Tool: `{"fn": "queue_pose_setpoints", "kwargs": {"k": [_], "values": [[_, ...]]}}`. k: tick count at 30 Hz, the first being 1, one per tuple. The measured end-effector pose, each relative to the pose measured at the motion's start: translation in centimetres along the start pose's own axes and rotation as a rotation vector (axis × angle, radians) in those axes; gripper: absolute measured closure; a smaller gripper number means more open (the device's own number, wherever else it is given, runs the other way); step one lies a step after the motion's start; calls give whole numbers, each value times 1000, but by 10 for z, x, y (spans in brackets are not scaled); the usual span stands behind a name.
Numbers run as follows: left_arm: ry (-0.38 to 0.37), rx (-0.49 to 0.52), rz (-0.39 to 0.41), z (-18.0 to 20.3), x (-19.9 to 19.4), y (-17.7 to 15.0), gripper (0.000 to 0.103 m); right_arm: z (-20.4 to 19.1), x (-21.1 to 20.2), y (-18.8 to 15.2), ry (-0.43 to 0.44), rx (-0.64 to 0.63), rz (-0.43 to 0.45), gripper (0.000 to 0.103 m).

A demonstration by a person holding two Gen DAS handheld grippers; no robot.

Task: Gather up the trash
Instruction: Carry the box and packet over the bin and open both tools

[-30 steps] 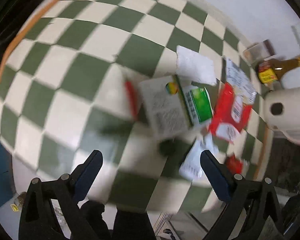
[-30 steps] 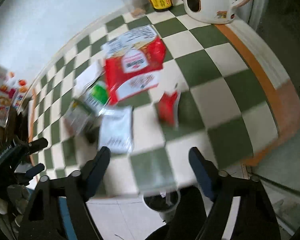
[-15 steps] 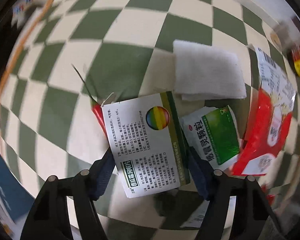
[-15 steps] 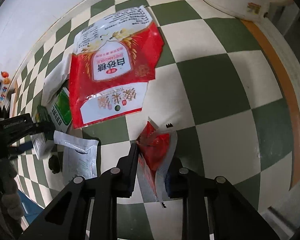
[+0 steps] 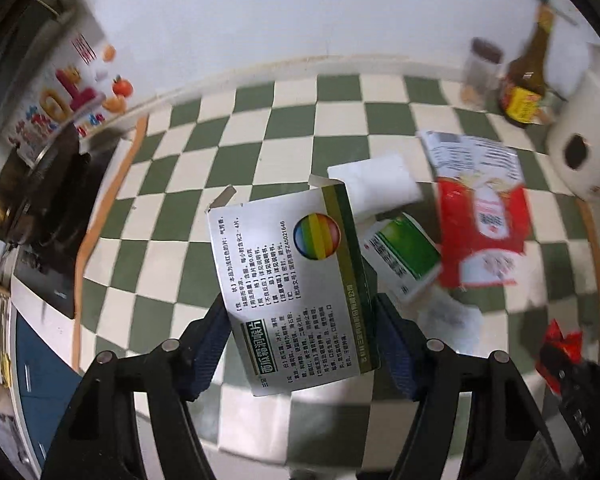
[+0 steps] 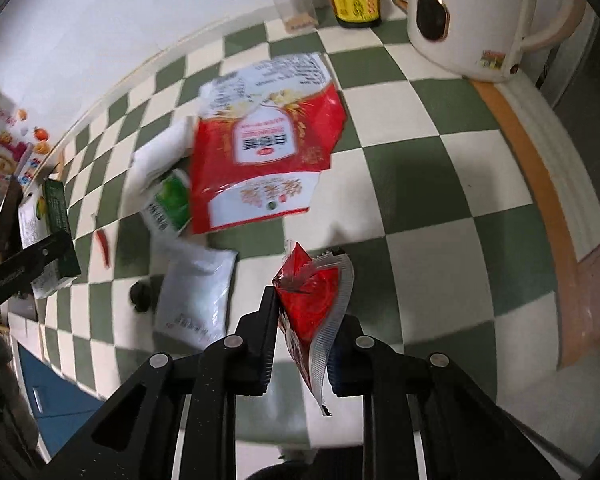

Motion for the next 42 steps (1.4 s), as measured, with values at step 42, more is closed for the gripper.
{"fn": "queue_pose_setpoints", "kwargs": {"k": [42], "values": [[-212,39,-716,-39,337,-438,35,-35,341,-494,24,101,-438,82]]}}
Point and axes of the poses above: each gripper's, at about its wrist camera, not at the fingertips, and x roughly the way its jaws point, z to its right, y to its top, the point moved 3 cm from there along x, roughly the way its jaws point, and after that the axes turned 6 degrees about -x, right-handed, at the moved point
